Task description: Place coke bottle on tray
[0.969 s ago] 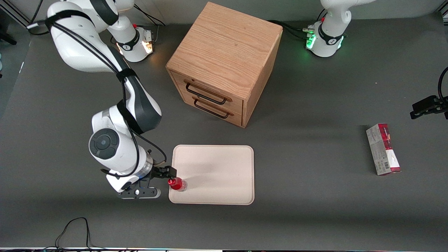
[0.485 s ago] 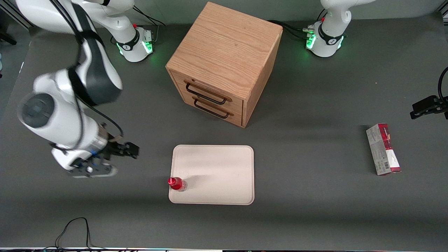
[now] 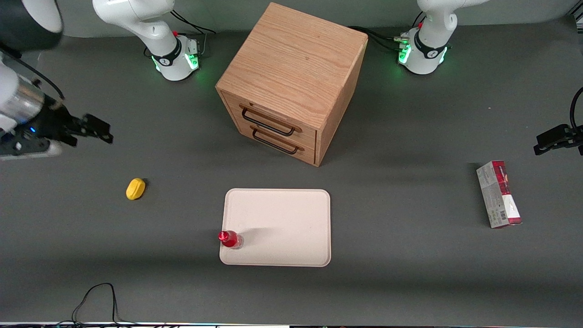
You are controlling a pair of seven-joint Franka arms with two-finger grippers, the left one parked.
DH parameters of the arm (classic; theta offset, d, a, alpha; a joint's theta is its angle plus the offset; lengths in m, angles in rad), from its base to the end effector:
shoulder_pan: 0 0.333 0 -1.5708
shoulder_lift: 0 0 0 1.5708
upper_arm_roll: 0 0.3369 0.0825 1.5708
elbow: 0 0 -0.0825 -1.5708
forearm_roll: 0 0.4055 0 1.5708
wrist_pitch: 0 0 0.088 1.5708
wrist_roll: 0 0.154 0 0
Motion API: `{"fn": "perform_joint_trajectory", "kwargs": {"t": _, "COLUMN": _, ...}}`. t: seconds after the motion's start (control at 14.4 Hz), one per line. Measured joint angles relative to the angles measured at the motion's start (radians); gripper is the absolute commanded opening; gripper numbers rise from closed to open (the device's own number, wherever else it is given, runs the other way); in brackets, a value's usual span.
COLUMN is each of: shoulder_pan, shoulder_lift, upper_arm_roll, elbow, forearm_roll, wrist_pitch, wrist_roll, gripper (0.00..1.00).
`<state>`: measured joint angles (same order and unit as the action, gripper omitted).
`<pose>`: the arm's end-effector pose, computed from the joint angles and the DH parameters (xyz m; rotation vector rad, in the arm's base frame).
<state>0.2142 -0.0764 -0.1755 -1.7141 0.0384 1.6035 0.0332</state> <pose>0.5491 0.0241 0.5730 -3.0907 -0.0066 0.0575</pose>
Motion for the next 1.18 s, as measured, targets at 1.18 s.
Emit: {"fn": "perform_joint_trajectory", "kwargs": {"t": 1.18, "shoulder_pan": 0.001, "shoulder_lift": -0.068, "upper_arm_roll": -0.007, "elbow": -0.084, "forearm_roll": -0.033, "wrist_pitch": 0.034, "wrist_roll": 0.0, "gripper": 1.0}}
